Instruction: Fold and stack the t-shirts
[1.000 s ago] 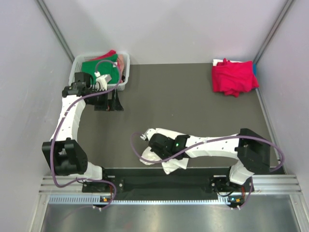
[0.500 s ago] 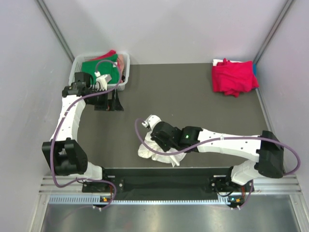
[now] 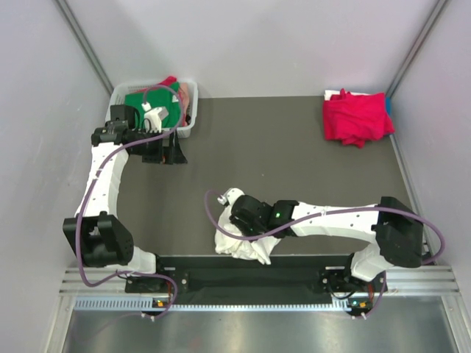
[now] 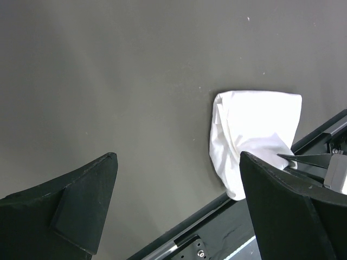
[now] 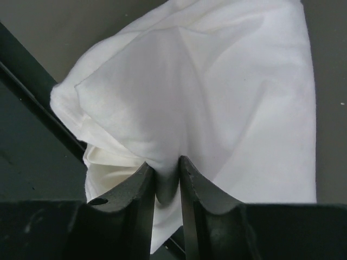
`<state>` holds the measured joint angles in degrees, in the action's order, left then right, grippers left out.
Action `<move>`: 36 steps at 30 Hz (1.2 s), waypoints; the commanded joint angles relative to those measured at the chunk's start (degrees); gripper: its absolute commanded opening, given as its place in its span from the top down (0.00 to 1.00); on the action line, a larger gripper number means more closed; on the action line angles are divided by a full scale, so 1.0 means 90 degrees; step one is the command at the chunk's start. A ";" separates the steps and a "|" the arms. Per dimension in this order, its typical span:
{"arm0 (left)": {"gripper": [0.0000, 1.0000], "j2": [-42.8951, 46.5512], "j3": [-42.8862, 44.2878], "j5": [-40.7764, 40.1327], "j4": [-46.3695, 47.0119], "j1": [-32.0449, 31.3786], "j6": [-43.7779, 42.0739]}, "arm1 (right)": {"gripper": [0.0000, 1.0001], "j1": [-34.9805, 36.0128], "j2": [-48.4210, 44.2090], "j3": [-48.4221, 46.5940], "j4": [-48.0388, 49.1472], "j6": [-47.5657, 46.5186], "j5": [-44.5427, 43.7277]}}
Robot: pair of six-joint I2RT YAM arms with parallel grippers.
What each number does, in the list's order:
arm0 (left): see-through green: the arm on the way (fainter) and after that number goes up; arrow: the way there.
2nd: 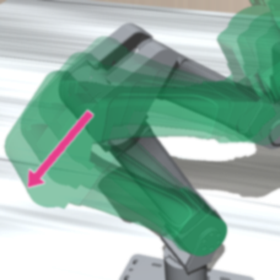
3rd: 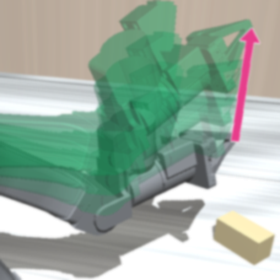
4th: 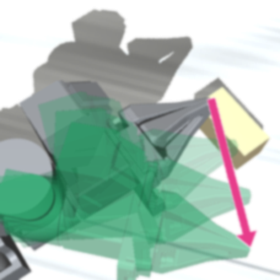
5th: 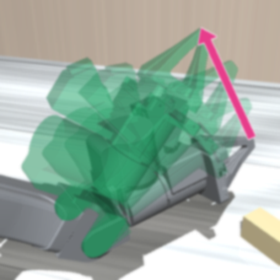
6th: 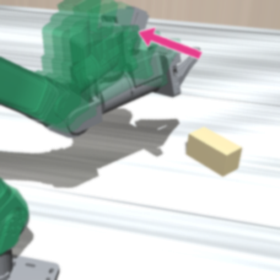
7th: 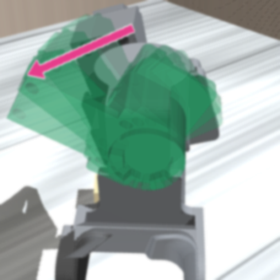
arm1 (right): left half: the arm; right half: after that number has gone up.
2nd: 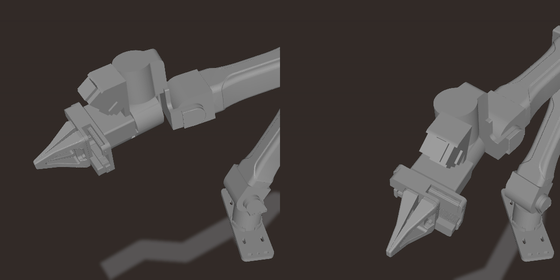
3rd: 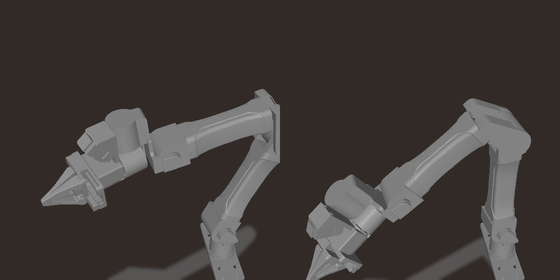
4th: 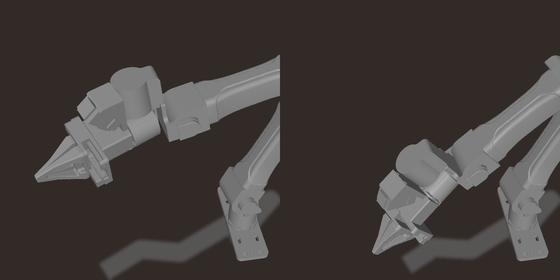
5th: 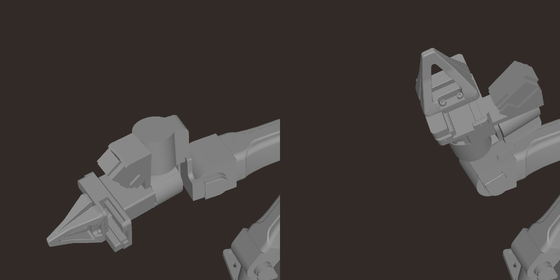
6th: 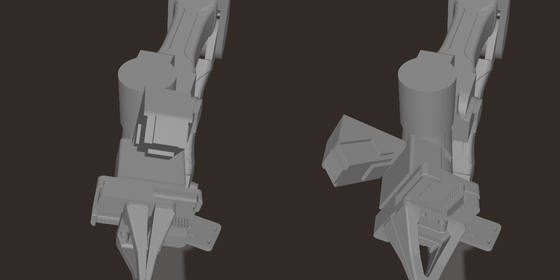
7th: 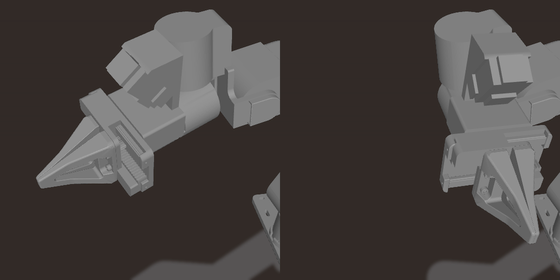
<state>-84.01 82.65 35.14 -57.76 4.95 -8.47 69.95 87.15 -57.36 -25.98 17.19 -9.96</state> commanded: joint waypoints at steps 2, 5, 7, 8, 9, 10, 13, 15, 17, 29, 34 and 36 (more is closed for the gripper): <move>0.02 0.0008 0.0201 0.0178 -0.0067 0.0016 -0.0114 | 0.66 -0.0019 0.0120 -0.0150 0.0298 0.0141 0.0207; 0.02 0.0008 0.0172 0.0159 -0.0038 0.0016 -0.0123 | 0.68 -0.0019 0.0228 -0.0188 0.0425 0.0160 0.0276; 0.02 0.0008 0.0182 0.0159 -0.0057 0.0007 -0.0143 | 0.73 -0.0019 0.0306 -0.0218 0.0464 0.0180 0.0286; 0.02 0.0018 0.0182 0.0168 -0.0067 0.0007 -0.0162 | 0.74 -0.0019 0.0364 -0.0257 0.0474 0.0189 0.0286; 0.02 0.0027 0.0182 0.0159 -0.0077 0.0007 -0.0172 | 0.74 -0.0019 0.0384 -0.0276 0.0523 0.0190 0.0315; 0.02 0.0027 0.0182 0.0149 -0.0077 0.0007 -0.0163 | 0.74 -0.0019 0.0404 -0.0296 0.0533 0.0190 0.0335; 0.02 0.0037 0.0123 0.0159 -0.0077 0.0007 -0.0202 | 0.72 -0.0019 0.0492 -0.0481 0.0543 0.0180 0.0413; 0.02 0.0037 0.0055 0.0139 -0.0067 0.0016 -0.0221 | 0.72 -0.0009 0.0560 -0.0696 0.0533 0.0141 0.0461; 0.02 0.0047 0.0016 0.0139 -0.0047 0.0016 -0.0240 | 0.68 -0.0009 0.0628 -0.0911 0.0504 0.0112 0.0501; 0.02 0.0096 -0.0072 0.0071 -0.0018 0.0007 -0.0328 | 0.70 0.0020 0.0707 -0.1009 0.0533 0.0111 0.0501; 0.02 0.0106 -0.0014 -0.0007 -0.0028 0.0016 -0.0338 | 0.90 0.0020 0.0687 -0.0863 0.0601 0.0121 0.0481; 0.02 0.0115 0.0015 0.0002 -0.0028 0.0016 -0.0338 | 1.00 0.0020 0.0629 -0.0795 0.0669 0.0141 0.0374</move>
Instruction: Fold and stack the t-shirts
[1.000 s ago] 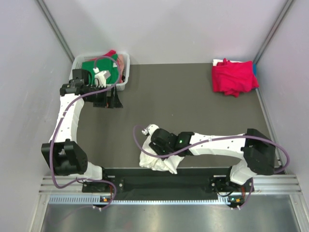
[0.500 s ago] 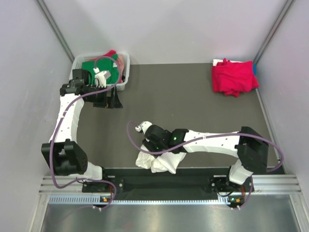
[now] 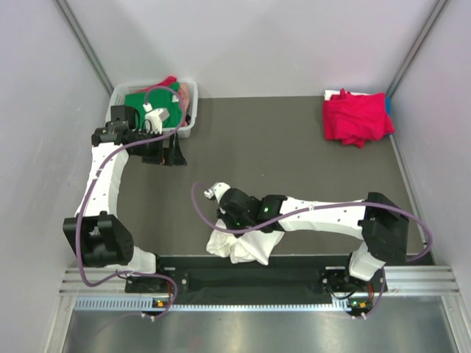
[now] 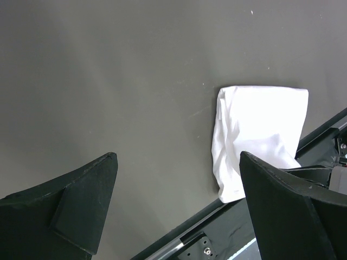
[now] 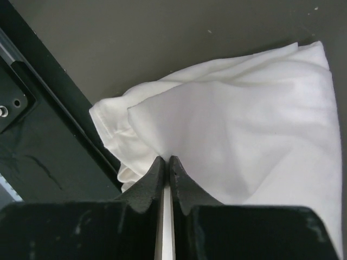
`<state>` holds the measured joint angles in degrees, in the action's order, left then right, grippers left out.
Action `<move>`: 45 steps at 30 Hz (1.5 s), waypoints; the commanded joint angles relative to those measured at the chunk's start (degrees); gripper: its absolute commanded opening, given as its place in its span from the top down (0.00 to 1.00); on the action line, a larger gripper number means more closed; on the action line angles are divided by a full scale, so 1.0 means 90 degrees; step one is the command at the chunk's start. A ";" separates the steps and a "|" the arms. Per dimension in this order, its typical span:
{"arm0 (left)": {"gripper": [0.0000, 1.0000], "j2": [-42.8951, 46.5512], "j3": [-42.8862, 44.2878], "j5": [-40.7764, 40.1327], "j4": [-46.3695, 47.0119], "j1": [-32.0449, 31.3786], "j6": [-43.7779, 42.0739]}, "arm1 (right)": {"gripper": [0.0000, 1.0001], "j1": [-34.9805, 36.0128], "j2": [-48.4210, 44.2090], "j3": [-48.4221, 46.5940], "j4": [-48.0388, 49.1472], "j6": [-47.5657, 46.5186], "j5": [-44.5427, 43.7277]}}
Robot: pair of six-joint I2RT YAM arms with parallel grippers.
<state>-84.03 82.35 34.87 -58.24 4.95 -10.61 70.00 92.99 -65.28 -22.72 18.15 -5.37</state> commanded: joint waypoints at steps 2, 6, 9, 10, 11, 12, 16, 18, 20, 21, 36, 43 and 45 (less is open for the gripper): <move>0.02 0.0098 0.0069 0.0041 0.0016 0.0016 -0.0081 | 1.00 -0.0023 -0.0097 0.0124 0.0279 -0.0034 -0.0301; 0.02 0.0118 0.0089 0.0061 -0.0013 0.0016 -0.0081 | 1.00 -0.0413 -0.0448 0.0075 -0.0092 -0.0346 -0.0916; 0.02 0.0128 0.0040 0.0061 -0.0004 0.0016 -0.0081 | 1.00 -0.1300 -0.1092 0.0065 -0.0317 -0.0746 -0.1181; 0.02 0.0128 0.0050 0.0070 -0.0013 0.0007 -0.0081 | 1.00 -0.1825 -0.1423 0.0017 -0.0395 -0.0979 -0.1258; 0.02 0.0118 0.0050 0.0071 -0.0023 0.0007 -0.0081 | 1.00 -0.2101 -0.1590 -0.0022 -0.0415 -0.1117 -0.1424; 0.02 0.0118 0.0050 0.0090 -0.0023 0.0016 -0.0090 | 1.00 -0.2394 -0.1718 -0.0071 -0.0415 -0.1234 -0.1445; 0.02 0.0118 0.0050 0.0148 0.0006 0.0007 -0.0052 | 1.00 -0.3965 -0.1934 -0.0344 -0.0347 -0.1576 -0.1298; 0.02 0.0127 0.0059 0.0188 0.0016 0.0016 -0.0042 | 1.00 -0.4183 -0.1808 -0.0393 -0.0211 -0.1597 -0.1532; 0.02 0.0128 0.0059 0.0207 0.0006 0.0007 -0.0042 | 1.00 -0.4408 -0.1515 -0.0491 -0.0152 -0.1568 -0.1669; 0.02 0.0118 0.0079 0.0198 -0.0023 0.0016 -0.0051 | 1.00 -0.4447 -0.1408 -0.0511 -0.0045 -0.1548 -0.1689; 0.02 0.0079 0.0304 0.0646 -0.0336 -0.0003 -0.0081 | 0.00 -0.3814 -0.1679 0.0260 -0.0160 -0.0992 -0.0468; 0.02 -0.0019 0.0235 0.0608 -0.0297 -0.0081 -0.0022 | 0.00 -0.2028 -0.1700 0.1188 -0.0445 -0.0241 -0.0624; 0.02 -0.0029 0.0284 0.0579 -0.0326 -0.0101 -0.0022 | 0.00 -0.1870 -0.1631 0.1470 -0.0260 -0.0094 -0.0566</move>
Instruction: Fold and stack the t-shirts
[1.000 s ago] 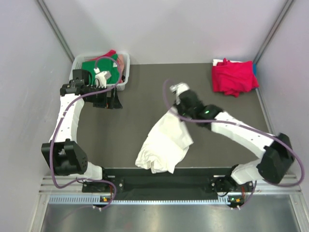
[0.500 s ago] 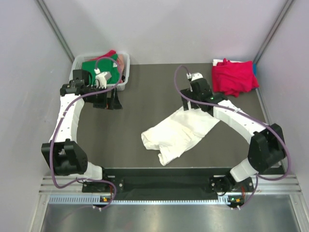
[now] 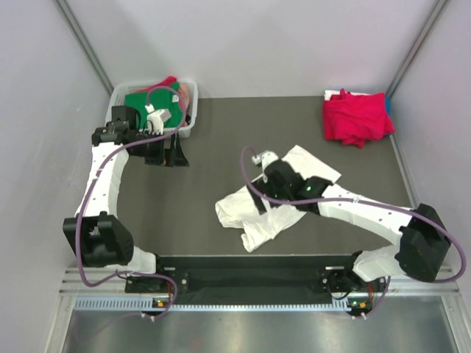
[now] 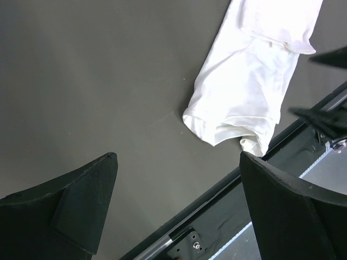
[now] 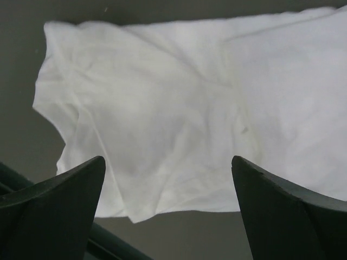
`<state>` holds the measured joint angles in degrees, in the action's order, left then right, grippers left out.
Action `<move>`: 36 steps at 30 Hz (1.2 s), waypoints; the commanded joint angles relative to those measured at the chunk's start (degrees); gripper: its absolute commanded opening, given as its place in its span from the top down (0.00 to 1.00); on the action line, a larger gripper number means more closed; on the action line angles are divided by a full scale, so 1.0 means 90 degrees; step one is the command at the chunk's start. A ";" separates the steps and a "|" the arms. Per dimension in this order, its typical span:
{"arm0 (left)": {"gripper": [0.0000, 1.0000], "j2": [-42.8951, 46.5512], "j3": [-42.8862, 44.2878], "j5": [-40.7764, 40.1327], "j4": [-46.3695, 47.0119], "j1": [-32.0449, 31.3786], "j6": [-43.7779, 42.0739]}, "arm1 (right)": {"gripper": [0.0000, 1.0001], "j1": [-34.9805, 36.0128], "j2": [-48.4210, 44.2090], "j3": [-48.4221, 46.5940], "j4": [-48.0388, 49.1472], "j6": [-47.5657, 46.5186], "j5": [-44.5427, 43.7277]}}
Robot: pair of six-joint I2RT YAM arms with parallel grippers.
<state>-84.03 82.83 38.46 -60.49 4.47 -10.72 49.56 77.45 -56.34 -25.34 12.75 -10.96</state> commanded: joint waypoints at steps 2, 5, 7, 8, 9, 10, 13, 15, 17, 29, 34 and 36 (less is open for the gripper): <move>0.02 -0.0019 0.0279 0.0190 -0.0105 -0.0057 0.0009 | 0.06 0.0567 0.0164 0.0692 0.0246 0.0682 0.0347; 0.02 0.0030 0.0328 0.0180 -0.0134 -0.0057 0.0000 | 0.29 0.0782 0.0359 0.0898 0.0433 0.0848 0.0349; 0.02 0.0040 0.0328 0.0151 -0.0164 -0.0067 -0.0010 | 0.39 0.0870 0.0553 0.0898 0.0472 0.0917 0.0397; 0.02 0.0040 0.0328 0.0131 -0.0173 -0.0067 -0.0020 | 0.40 0.0909 0.0603 0.0908 0.0491 0.0917 0.0388; 0.02 0.0040 0.0328 0.0141 -0.0183 -0.0077 -0.0039 | 0.39 0.0938 0.0652 0.0908 0.0501 0.0917 0.0369; 0.02 0.0030 0.0319 0.0122 -0.0193 -0.0067 -0.0049 | 0.39 0.0987 0.0701 0.0898 0.0492 0.0946 0.0359; 0.02 0.0040 0.0338 0.0092 -0.0193 -0.0067 -0.0078 | 0.39 0.1046 0.0730 0.0888 0.0531 0.0995 0.0339; 0.02 0.0040 0.0358 0.0053 -0.0193 -0.0077 -0.0078 | 0.39 0.1085 0.0730 0.0898 0.0560 0.1014 0.0368; 0.02 0.0011 0.0377 0.0063 -0.0193 -0.0067 -0.0088 | 0.40 0.1124 0.0750 0.0898 0.0570 0.1044 0.0436; 0.02 -0.0029 0.0465 0.0053 -0.0183 -0.0067 -0.0039 | 0.65 0.1349 0.0916 0.0927 0.0735 0.1161 0.0437; 0.02 -0.0009 0.0465 0.0004 -0.0212 -0.0067 -0.0078 | 1.00 0.1349 0.1052 0.0879 0.0736 0.1015 0.0261; 0.02 0.0000 0.0465 0.0004 -0.0222 -0.0067 -0.0088 | 1.00 0.1339 0.1033 0.0714 0.0600 0.0850 0.0076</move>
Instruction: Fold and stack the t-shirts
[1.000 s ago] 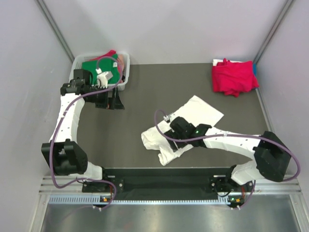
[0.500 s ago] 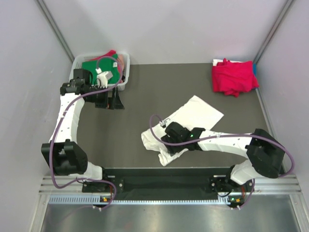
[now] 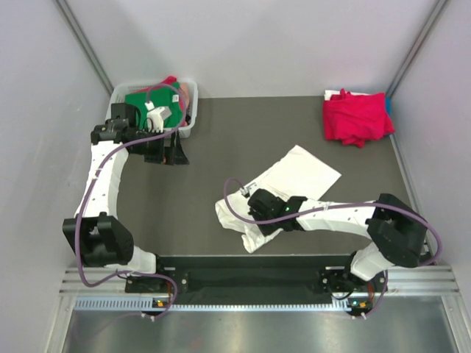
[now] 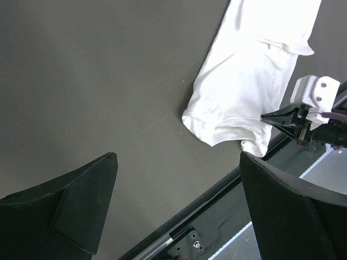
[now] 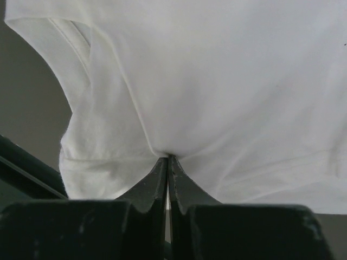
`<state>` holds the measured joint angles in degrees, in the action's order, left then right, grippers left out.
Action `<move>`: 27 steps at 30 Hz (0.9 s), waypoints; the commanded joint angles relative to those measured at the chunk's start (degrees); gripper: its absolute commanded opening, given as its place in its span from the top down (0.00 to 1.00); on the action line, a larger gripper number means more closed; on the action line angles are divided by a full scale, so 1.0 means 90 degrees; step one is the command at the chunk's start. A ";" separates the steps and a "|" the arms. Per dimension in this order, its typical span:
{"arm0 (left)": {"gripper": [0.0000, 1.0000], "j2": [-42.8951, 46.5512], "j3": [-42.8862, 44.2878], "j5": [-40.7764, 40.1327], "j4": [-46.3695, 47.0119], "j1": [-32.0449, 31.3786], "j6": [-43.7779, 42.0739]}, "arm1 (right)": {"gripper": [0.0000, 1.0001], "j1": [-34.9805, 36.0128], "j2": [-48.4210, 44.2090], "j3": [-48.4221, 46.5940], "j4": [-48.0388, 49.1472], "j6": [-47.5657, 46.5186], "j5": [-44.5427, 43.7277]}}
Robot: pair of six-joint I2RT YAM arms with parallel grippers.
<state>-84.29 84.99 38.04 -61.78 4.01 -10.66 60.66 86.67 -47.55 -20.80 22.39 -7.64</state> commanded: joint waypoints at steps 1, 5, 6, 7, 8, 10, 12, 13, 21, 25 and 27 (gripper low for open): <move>0.02 0.0030 0.0215 0.0041 -0.0079 -0.0016 -0.0095 | 1.00 0.0096 -0.0040 -0.0351 0.0026 -0.0271 -0.0410; 0.02 0.0069 0.0147 0.0041 -0.0040 -0.0026 -0.0086 | 1.00 -0.0255 -0.0304 -0.0761 -0.0296 -0.0632 -0.0869; 0.02 0.0059 0.0137 0.0050 -0.0050 -0.0016 -0.0086 | 1.00 -0.0575 -0.0449 -0.0897 -0.0384 -0.0778 -0.0909; 0.02 0.0069 0.0127 0.0050 -0.0050 -0.0016 -0.0086 | 1.00 -0.0752 -0.0528 -0.0937 -0.0423 -0.0866 -0.0919; 0.02 0.0078 0.0117 0.0050 -0.0050 -0.0016 -0.0095 | 1.00 -0.0947 -0.0626 -0.0986 -0.0433 -0.0935 -0.0919; 0.02 0.0098 0.0088 0.0021 -0.0040 -0.0016 -0.0105 | 1.00 -0.1514 -0.0870 -0.1006 -0.0414 -0.1101 -0.0861; 0.02 0.0108 0.0059 0.0002 -0.0040 -0.0016 -0.0115 | 1.00 -0.1914 -0.1016 -0.0996 -0.0433 -0.1227 -0.0870; 0.02 0.0118 0.0068 -0.0008 -0.0030 -0.0026 -0.0125 | 1.00 -0.2003 -0.1056 -0.0986 -0.0443 -0.1267 -0.0947; 0.02 0.0118 -0.0049 0.0011 0.0018 -0.0016 -0.0125 | 1.00 -0.3203 -0.1767 -0.0801 -0.0210 -0.1171 -0.1446; 0.02 0.0127 -0.0049 0.0031 0.0019 -0.0026 -0.0115 | 1.00 -0.3420 -0.1926 -0.0898 -0.0062 -0.1140 -0.1466; 0.02 0.0157 -0.0059 0.0031 0.0028 -0.0016 -0.0115 | 1.00 -0.3352 -0.1683 -0.1054 -0.0257 -0.1111 -0.1388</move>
<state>-84.29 84.64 37.67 -61.73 4.01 -10.72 30.15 70.96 -54.17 -23.70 11.79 -19.25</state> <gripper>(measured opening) 0.983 0.004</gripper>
